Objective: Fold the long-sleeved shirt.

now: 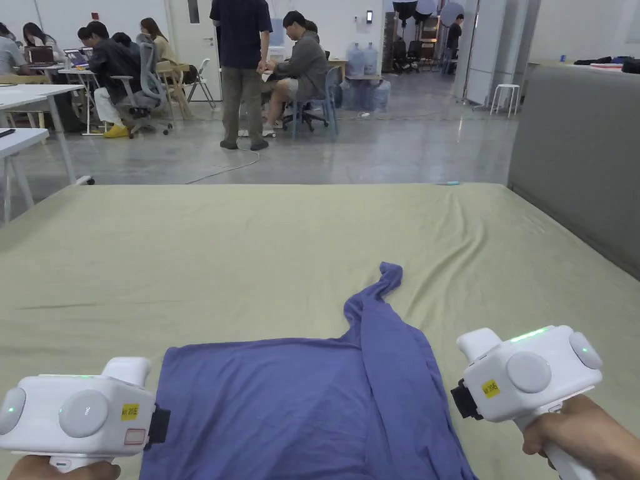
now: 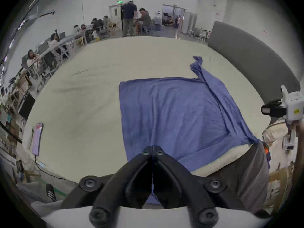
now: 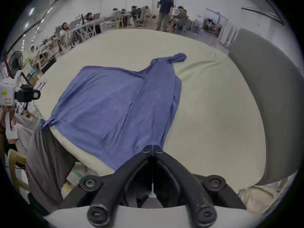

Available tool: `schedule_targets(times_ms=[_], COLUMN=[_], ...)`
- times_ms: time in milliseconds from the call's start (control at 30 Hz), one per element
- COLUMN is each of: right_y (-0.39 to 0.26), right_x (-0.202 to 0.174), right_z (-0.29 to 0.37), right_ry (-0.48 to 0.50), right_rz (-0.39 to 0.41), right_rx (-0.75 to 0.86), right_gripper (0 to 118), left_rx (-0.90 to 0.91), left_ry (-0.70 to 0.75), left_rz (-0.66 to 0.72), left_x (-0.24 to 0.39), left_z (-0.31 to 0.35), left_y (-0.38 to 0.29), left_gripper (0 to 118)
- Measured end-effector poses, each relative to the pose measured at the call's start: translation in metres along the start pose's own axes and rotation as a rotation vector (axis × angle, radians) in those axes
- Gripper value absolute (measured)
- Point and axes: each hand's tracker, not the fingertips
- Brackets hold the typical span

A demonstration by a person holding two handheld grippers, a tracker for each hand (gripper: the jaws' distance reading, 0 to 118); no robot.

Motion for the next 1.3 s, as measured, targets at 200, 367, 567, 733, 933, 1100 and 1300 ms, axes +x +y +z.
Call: schedule_targets(times_ms=[200, 367, 567, 733, 933, 1100, 1300], right_y=[0.052, 0.142, 0.275, 0.364, 0.396, 0.387, 0.349], right_x=[0.014, 0.043, 0.09, 0.125, 0.141, 0.132, 0.112], right_z=[-0.012, -0.052, -0.154, -0.286, -0.367, -0.377, -0.249], right_ry=[0.01, -0.007, -0.021, -0.076, -0.091, -0.193, -0.047], right_rz=[-0.06, -0.118, -0.158, -0.249, -0.319, -0.288, -0.239], right_rx=[0.02, 0.032, 0.018, -0.069, -0.071, -0.103, 0.061], right_gripper=[0, 0, 55, 73, 49, 7, 7], left_rx=[0.005, 0.03, 0.028, -0.004, 0.016, 0.006, -0.004], left_ry=[-0.007, -0.02, -0.042, -0.045, -0.042, -0.064, -0.059], left_rz=[0.018, 0.017, 0.012, -0.007, 0.024, 0.041, 0.03], left_x=[0.0, -0.006, -0.02, -0.037, -0.05, -0.048, -0.038], left_z=[-0.011, -0.037, -0.109, -0.185, -0.232, -0.243, -0.203], left_y=[0.033, 0.089, 0.148, 0.189, 0.216, 0.208, 0.189], left_gripper=[0, 0, 0, 0, 0, 0, 0])
